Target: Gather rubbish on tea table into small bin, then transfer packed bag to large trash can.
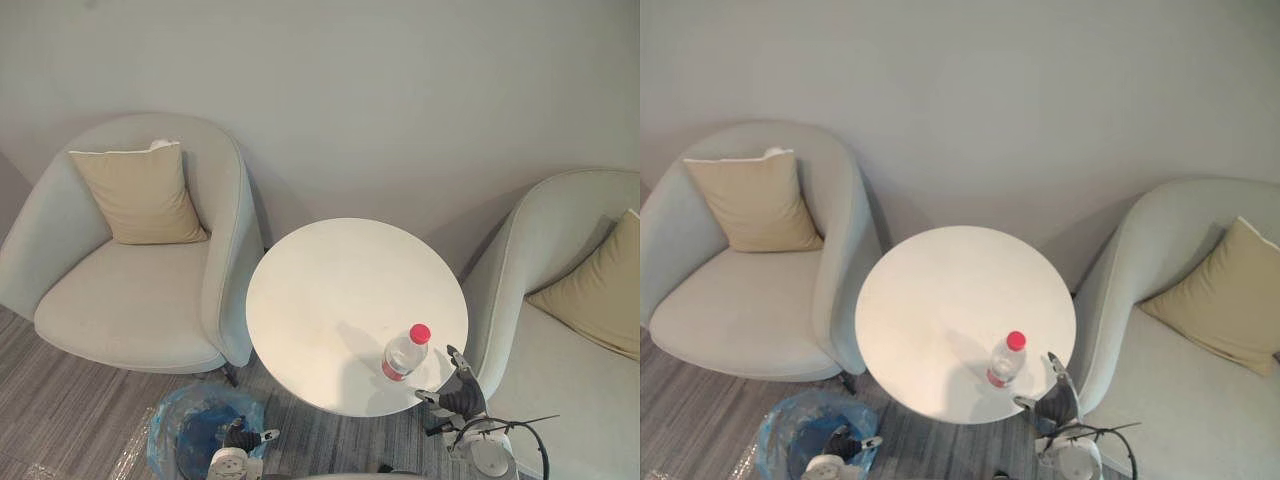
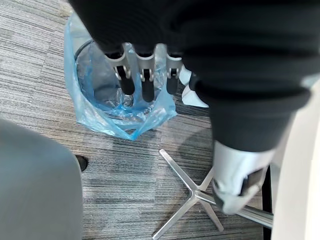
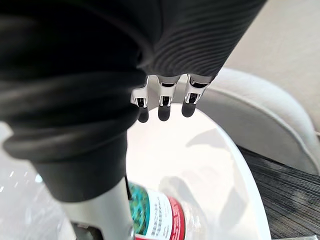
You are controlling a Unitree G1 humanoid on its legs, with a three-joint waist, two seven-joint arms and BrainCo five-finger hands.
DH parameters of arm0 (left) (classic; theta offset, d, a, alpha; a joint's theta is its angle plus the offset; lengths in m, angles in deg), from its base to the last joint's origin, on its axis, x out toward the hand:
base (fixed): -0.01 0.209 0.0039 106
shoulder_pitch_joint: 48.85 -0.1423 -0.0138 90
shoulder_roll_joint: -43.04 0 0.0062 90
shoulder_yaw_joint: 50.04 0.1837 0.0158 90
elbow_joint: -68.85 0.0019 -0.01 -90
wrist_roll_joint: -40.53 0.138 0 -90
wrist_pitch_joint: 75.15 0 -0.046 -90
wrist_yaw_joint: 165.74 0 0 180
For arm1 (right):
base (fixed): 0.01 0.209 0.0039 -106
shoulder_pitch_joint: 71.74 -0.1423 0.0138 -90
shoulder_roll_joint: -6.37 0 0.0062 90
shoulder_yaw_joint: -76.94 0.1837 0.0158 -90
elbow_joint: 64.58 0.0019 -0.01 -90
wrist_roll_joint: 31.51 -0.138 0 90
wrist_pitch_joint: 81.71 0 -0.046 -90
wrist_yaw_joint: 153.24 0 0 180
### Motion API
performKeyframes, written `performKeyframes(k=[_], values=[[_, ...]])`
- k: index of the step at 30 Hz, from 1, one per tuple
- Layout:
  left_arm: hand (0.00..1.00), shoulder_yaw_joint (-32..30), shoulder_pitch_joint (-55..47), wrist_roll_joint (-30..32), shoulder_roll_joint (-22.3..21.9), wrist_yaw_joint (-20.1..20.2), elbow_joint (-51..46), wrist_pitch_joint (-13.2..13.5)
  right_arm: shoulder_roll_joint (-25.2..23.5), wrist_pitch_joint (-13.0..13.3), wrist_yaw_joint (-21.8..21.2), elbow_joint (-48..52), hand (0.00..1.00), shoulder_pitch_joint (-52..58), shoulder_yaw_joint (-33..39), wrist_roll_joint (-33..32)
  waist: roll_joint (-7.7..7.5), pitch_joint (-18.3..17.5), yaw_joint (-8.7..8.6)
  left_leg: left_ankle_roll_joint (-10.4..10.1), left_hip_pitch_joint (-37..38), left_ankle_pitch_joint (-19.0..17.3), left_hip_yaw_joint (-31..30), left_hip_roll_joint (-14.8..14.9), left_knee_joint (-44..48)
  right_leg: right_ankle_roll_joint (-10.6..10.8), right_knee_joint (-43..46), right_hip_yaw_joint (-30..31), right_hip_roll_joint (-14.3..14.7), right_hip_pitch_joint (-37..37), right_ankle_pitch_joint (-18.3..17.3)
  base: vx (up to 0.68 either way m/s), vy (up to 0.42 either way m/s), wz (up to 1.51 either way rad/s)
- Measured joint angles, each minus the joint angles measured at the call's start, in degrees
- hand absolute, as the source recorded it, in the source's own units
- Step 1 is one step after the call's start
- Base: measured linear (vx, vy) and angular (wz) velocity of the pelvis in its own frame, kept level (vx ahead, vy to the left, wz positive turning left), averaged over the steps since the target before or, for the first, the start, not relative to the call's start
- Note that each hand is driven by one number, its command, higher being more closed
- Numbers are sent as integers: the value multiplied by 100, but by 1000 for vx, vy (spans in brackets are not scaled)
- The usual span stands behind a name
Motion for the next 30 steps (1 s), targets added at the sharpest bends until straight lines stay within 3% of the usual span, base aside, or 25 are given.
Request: performKeyframes(k=[6, 19, 20, 30], values=[[0, 198, 46, 0, 5, 3, -10, 22, 150, 4, 4, -9, 0, -262, -92, -56, 136, 119, -27, 0, -7, 0, -186, -10, -13, 14, -216, -100, 23, 169, 94, -10, -9, 8], [0, 254, 79, -1, 21, -2, -59, 15, 111, -3, 83, -288, 0, -781, -329, -449, 145, 213, -28, 5, -118, -1, -561, -21, 2, -10, -563, -346, 78, 366, 158, 16, -18, 10], [0, 286, 84, -1, 27, -3, -59, 15, 102, -5, 85, -309, 100, -809, -332, -453, 154, 218, -27, 5, -138, -2, -587, -23, 3, -10, -574, -360, 79, 365, 158, 2, -10, 9], [0, 433, 178, -1, 43, -10, -104, 2, 68, -76, 152, -783, 100, -1221, -439, -686, 166, 343, 45, 12, -202, -5, -792, -30, 9, -22, -590, -457, 86, 385, 148, -6, -8, 8]])
